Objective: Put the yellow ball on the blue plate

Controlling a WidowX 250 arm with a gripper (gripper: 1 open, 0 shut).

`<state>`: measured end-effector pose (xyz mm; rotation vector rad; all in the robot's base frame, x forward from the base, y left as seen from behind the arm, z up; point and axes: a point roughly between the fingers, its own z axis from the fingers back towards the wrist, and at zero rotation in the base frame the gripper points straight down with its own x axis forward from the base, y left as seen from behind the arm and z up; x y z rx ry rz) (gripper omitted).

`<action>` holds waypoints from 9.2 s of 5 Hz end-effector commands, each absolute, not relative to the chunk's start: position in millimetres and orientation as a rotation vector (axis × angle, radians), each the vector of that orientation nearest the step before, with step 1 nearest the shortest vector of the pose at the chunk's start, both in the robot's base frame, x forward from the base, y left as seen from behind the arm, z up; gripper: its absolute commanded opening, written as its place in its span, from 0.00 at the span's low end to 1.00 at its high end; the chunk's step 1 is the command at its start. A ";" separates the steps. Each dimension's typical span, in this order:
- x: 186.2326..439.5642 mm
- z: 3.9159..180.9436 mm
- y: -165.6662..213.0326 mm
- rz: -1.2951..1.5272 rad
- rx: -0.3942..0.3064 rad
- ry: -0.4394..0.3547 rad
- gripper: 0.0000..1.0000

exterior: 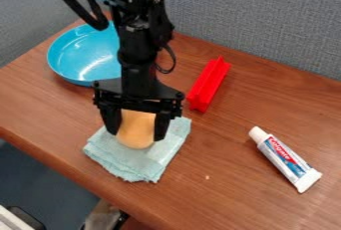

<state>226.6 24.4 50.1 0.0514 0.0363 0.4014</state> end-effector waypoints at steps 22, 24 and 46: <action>311.7 94.0 171.8 0.618 -0.005 -0.061 0.00; 310.5 91.9 175.2 0.622 0.001 -0.059 0.00; 308.9 104.0 190.7 0.618 0.024 -0.040 1.00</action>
